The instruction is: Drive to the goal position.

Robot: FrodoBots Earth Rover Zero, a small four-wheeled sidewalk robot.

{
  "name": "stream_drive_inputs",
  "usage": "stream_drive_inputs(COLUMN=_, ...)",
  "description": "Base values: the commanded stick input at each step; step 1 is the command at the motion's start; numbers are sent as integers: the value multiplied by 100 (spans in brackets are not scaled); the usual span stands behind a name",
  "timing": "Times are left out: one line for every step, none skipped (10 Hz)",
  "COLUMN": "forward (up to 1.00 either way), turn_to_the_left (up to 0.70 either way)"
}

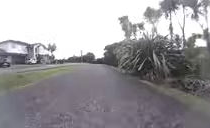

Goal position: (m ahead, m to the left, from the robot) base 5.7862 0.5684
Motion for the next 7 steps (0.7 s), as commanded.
stream_drive_inputs(forward=100, turn_to_the_left=0)
stream_drive_inputs(forward=100, turn_to_the_left=0)
stream_drive_inputs(forward=100, turn_to_the_left=0)
stream_drive_inputs(forward=100, turn_to_the_left=0)
stream_drive_inputs(forward=100, turn_to_the_left=0)
stream_drive_inputs(forward=100, turn_to_the_left=0)
stream_drive_inputs(forward=100, turn_to_the_left=0)
